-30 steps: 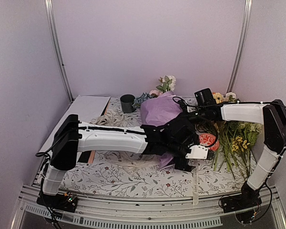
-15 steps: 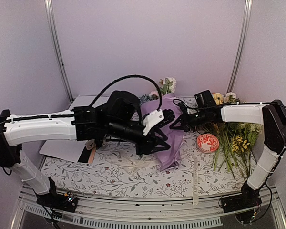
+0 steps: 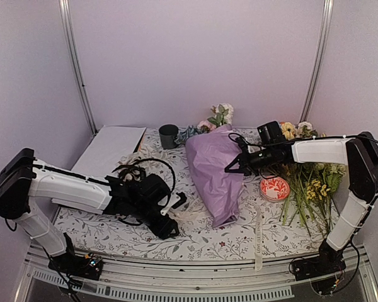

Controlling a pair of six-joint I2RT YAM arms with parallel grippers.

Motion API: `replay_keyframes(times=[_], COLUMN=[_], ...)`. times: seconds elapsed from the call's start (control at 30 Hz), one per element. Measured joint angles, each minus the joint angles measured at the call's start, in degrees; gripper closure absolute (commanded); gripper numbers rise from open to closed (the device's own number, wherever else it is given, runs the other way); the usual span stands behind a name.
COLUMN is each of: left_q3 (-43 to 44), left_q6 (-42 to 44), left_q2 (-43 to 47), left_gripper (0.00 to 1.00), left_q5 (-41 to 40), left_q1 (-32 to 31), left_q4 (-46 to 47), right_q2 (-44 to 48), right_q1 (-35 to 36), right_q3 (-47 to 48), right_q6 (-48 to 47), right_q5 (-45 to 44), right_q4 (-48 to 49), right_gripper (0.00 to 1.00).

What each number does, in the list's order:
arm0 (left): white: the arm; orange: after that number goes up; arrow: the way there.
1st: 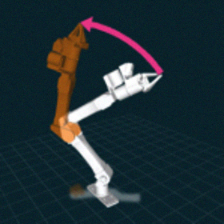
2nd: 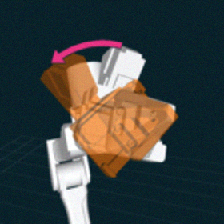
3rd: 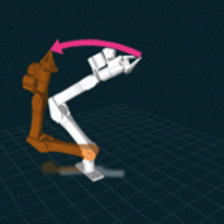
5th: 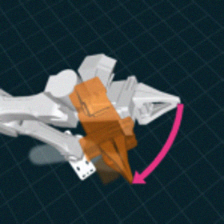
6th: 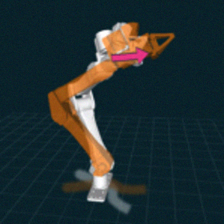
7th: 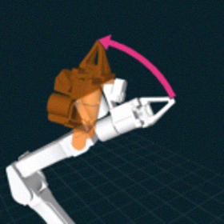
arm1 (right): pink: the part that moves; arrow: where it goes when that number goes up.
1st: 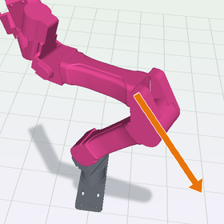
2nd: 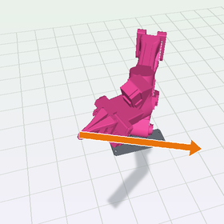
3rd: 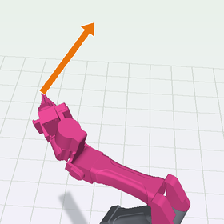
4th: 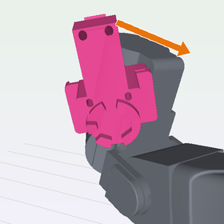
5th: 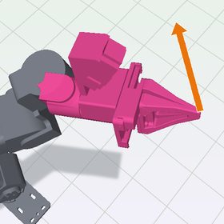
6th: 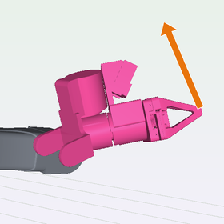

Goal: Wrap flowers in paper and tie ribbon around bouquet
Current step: Pick up the ribbon from the center of the board.

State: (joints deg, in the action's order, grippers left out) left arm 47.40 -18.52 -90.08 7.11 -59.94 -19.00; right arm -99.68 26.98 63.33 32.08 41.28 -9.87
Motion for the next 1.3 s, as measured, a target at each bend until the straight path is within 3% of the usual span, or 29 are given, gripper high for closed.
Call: replay_keyframes(times=[0.33, 0.4, 0.47, 0.5, 0.77, 1.07, 1.3], left_q3=[1.86, 2.27, 2.29, 2.29, 3.78, 19.28, 25.11], left_q6=[3.61, 4.33, 5.29, 5.20, 7.50, 11.13, 19.82], left_q2=[-6.78, -7.19, -7.45, -7.56, -7.10, 9.46, 22.08], left_gripper=[0.50, 0.66, 0.98, 1.00, 1.00, 1.00, 1.00], left_q5=[-2.64, -3.58, -4.81, -5.18, -9.49, -18.47, -16.90], left_q1=[-0.31, -0.42, -0.55, -0.59, -0.81, -1.25, -11.91], left_q4=[3.82, 3.78, 3.87, 4.09, 0.28, -13.38, -6.38], right_q2=[1.38, 1.38, 1.38, 1.38, 1.88, 1.90, 1.90], right_q1=[0.00, 0.00, 0.00, 0.00, 0.07, 0.22, 0.28], right_q3=[-0.94, -0.96, -1.09, -1.14, -1.92, -2.27, -2.27], right_q6=[-0.02, -0.02, 0.00, 0.00, 0.00, 0.02, 0.02], right_q5=[0.00, 0.00, 0.00, 0.00, 0.09, 0.09, 0.09], right_q4=[0.02, 0.02, 0.02, 0.02, 0.02, 0.04, 0.04], right_gripper=[1.00, 1.00, 1.00, 1.00, 1.00, 1.00, 1.00])
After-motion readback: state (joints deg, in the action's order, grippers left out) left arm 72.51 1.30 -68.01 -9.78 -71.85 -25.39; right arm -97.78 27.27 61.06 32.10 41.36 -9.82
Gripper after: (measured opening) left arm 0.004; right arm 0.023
